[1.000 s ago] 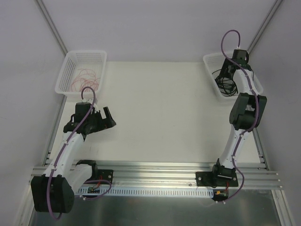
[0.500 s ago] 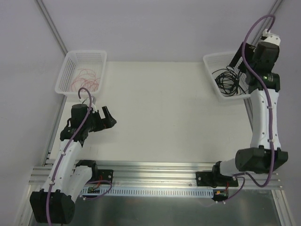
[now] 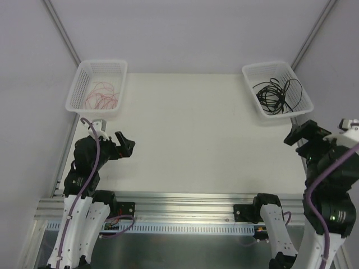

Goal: Untangle the cables

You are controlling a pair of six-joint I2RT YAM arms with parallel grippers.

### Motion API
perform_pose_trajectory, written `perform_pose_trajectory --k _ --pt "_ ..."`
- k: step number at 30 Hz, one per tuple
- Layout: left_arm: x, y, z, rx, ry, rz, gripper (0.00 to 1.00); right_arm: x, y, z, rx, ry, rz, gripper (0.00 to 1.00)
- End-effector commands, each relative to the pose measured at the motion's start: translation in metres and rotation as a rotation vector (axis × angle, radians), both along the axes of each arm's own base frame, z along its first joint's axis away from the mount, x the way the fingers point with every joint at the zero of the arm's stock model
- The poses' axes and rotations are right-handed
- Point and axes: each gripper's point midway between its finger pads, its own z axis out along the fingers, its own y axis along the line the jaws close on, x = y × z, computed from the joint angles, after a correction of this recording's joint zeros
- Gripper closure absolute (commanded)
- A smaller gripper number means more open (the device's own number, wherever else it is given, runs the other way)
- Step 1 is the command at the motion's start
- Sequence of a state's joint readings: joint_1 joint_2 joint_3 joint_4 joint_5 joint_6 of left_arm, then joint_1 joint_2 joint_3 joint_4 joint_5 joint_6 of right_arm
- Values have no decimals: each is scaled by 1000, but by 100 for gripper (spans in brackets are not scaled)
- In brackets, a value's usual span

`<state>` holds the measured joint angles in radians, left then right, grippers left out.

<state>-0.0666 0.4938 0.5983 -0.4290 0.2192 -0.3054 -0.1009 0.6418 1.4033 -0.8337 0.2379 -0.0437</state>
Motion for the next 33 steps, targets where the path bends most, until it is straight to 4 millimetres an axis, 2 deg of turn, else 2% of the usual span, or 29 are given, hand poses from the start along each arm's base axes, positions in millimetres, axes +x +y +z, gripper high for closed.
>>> perform_pose_trajectory --k 1,2,3,5,6,7,12,15,19,20,25,33 --pt "-12 4 28 -23 -110 37 1 -42 4 -23 23 -3 -10 3" --pt "-16 2 35 -38 -132 32 1 -48 5 -33 30 -10 -7 3" --pt "-26 2 43 -51 -170 28 1 -65 3 -32 24 -65 -19 3" --pt "-36 4 55 -59 -214 37 1 -77 6 -37 24 -109 9 3" --pt "-45 6 54 -53 -203 47 1 -78 7 -46 23 -104 17 3" --pt "-49 7 60 -48 -213 47 1 -91 8 -49 20 -147 27 3" --pt "-65 15 75 -62 -295 93 1 -109 15 -68 -4 -190 99 3" --pt "-75 22 80 -70 -364 128 1 -110 15 -81 -9 -173 112 3" --pt "-83 31 70 -112 -433 191 1 -112 15 -98 21 -196 103 3" --pt "-84 36 69 -115 -440 221 1 -114 15 -98 21 -211 104 3" --pt "-77 30 53 -149 -389 208 1 -111 16 -98 20 -220 109 3" --pt "-76 33 53 -138 -391 223 1 -109 20 -101 33 -219 125 3"
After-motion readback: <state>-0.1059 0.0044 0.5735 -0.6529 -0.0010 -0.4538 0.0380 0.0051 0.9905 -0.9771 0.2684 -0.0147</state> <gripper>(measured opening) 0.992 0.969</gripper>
